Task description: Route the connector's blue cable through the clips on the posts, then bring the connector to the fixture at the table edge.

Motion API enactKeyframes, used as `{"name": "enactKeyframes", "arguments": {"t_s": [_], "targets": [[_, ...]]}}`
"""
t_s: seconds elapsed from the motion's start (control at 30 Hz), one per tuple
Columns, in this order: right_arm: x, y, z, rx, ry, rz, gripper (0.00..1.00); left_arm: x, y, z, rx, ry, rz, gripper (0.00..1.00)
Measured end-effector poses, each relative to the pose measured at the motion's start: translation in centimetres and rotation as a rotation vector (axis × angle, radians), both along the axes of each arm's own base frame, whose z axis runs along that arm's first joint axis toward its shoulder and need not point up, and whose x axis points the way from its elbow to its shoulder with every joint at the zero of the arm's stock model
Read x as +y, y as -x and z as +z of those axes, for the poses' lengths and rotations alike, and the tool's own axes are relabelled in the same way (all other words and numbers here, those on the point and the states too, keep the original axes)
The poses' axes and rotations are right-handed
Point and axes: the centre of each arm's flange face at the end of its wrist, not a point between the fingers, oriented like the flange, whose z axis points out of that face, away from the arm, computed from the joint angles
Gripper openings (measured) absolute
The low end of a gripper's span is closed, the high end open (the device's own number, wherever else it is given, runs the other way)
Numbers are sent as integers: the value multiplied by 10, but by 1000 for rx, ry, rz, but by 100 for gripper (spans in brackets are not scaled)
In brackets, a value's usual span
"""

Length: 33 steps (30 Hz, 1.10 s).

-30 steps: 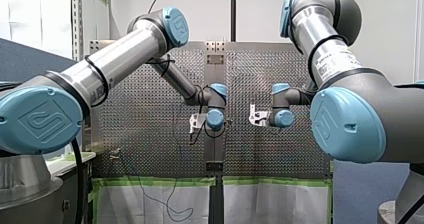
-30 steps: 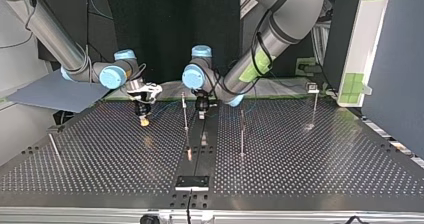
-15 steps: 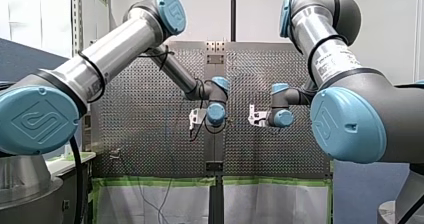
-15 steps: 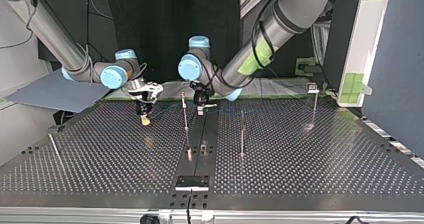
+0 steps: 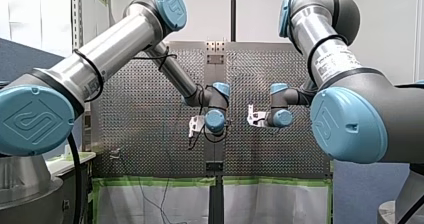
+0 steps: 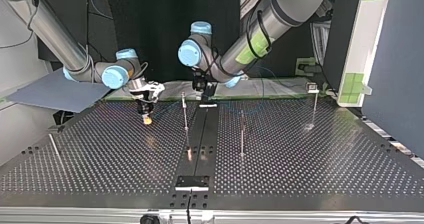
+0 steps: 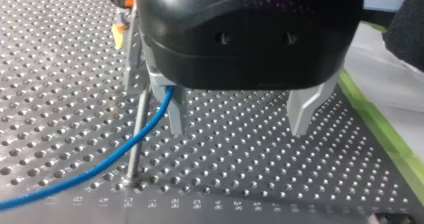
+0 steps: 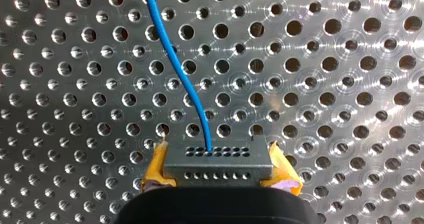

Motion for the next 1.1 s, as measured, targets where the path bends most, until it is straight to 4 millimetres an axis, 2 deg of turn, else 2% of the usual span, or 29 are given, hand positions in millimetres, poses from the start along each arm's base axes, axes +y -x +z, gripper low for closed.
{"name": "enactKeyframes", "arguments": {"t_s": [0.23,0.67,0.9,1.1], "targets": [[1,0,0,2,-6,1,0,-1,5,-1,-9,18,8,100],[1,0,-1,4,-6,2,0,3,-4,18,-67,87,73,100],[2,-1,-1,5,-9,4,0,-6,3,38,-94,111,55,100],[3,-2,-1,7,-12,5,0,-15,14,39,-93,118,21,100]]}}
